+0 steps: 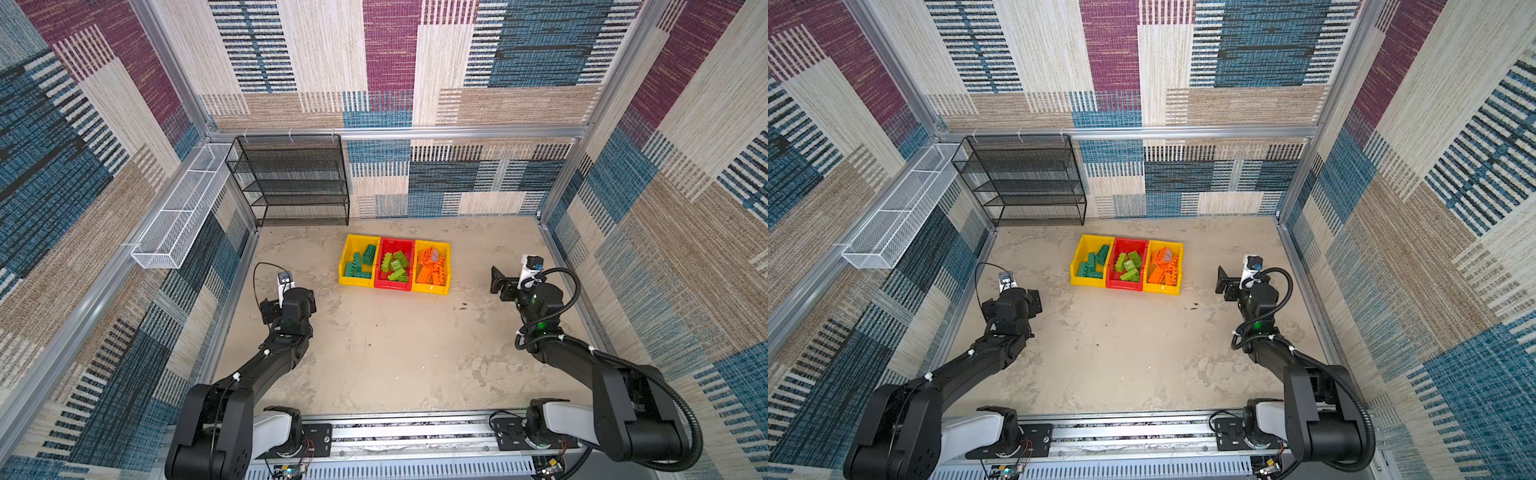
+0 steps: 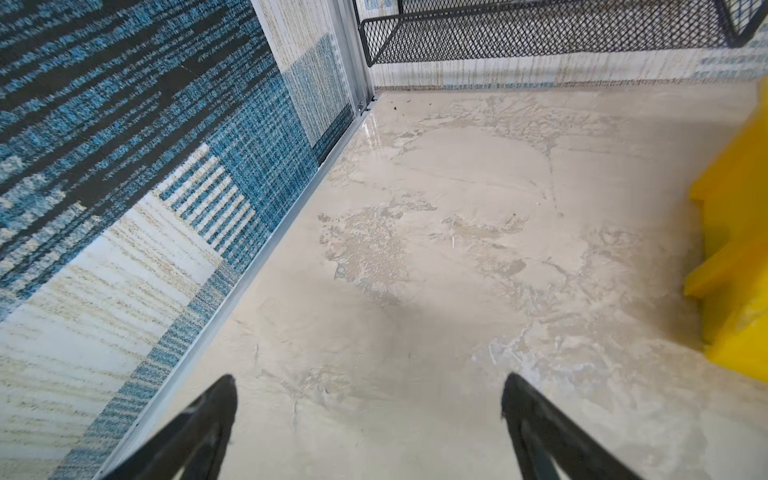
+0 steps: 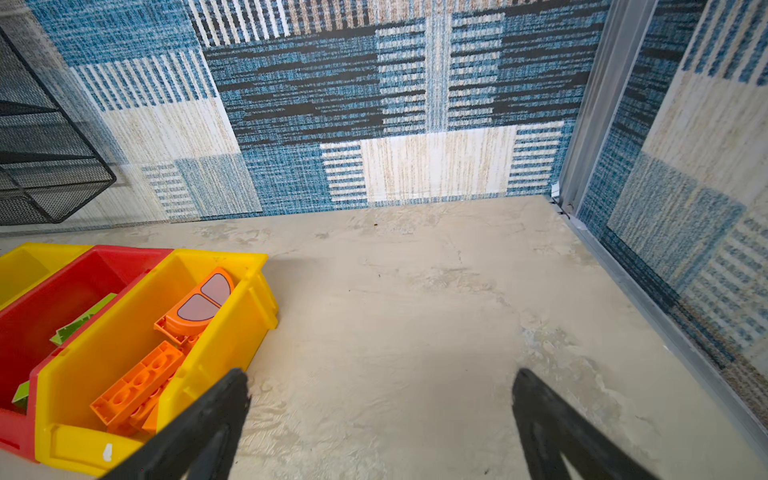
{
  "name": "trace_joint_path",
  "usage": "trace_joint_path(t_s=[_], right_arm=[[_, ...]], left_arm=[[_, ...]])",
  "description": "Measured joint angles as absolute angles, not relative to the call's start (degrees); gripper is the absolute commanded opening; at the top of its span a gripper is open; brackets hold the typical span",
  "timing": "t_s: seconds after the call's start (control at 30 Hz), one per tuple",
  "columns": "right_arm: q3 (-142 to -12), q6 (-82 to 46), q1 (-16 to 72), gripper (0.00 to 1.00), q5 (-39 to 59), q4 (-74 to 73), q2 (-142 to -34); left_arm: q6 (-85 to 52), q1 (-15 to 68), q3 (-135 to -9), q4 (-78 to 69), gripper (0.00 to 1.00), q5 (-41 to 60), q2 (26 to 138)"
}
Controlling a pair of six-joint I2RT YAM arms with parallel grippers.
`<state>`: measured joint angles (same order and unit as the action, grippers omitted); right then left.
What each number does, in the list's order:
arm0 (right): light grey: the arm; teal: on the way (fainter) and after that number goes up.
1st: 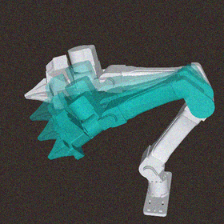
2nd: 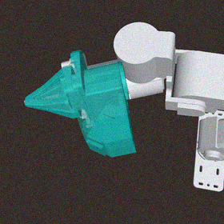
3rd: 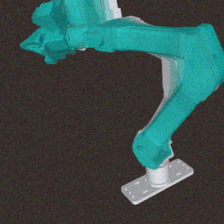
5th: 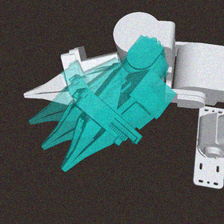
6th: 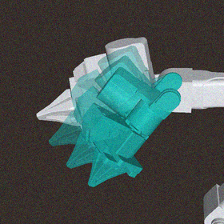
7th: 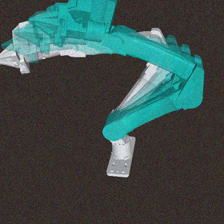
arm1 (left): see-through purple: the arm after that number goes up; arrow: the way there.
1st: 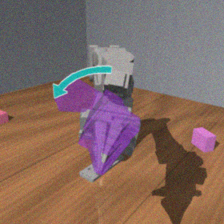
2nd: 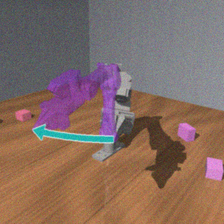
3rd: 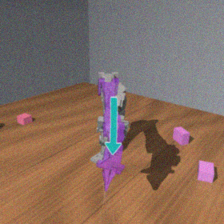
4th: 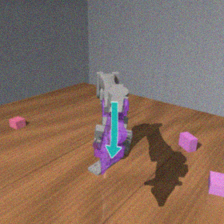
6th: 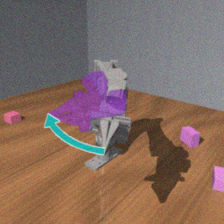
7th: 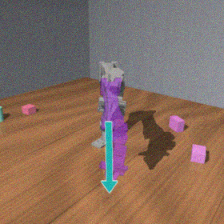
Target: Sort the legos into containers by color
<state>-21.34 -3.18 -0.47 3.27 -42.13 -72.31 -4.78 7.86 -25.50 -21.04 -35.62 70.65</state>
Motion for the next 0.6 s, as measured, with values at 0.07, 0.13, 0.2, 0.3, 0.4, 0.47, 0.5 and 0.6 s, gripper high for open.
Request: trace_joint_path(t_s=[0.07,0.13,0.2,0.3,0.4,0.47,0.5,0.6], right_arm=[[-21.08,-3.18,-0.51,1.00,3.40,-42.24,-72.90],[-20.45,-3.14,-0.51,1.00,3.40,-42.78,-74.06],[-19.40,-2.90,-0.62,1.00,3.40,-44.40,-75.48],[-18.02,-2.02,-0.99,1.00,3.49,-48.77,-78.63],[-15.73,-1.45,-3.07,1.00,4.54,-55.42,-82.30],[-14.44,-1.43,-4.19,1.00,5.50,-59.13,-84.33],[-13.72,-1.19,-4.36,1.00,6.57,-61.45,-85.38],[-11.05,-0.58,-4.25,1.00,9.74,-68.49,-88.23]], left_arm=[[-4.80,7.46,-25.61,-22.04,1.00,-35.59,72.12],[-5.06,6.76,-25.63,-23.24,0.99,-35.40,73.82],[-5.67,6.13,-25.63,-24.27,0.99,-34.13,75.72],[-5.76,6.00,-25.71,-25.85,0.99,-32.27,77.23],[-4.64,6.00,-25.71,-29.61,0.99,-30.79,79.18],[-3.57,5.96,-25.21,-33.91,0.99,-28.71,80.84],[-2.70,5.87,-24.88,-36.18,0.99,-27.77,82.19],[-1.32,5.67,-24.62,-38.98,0.99,-24.43,85.01]])
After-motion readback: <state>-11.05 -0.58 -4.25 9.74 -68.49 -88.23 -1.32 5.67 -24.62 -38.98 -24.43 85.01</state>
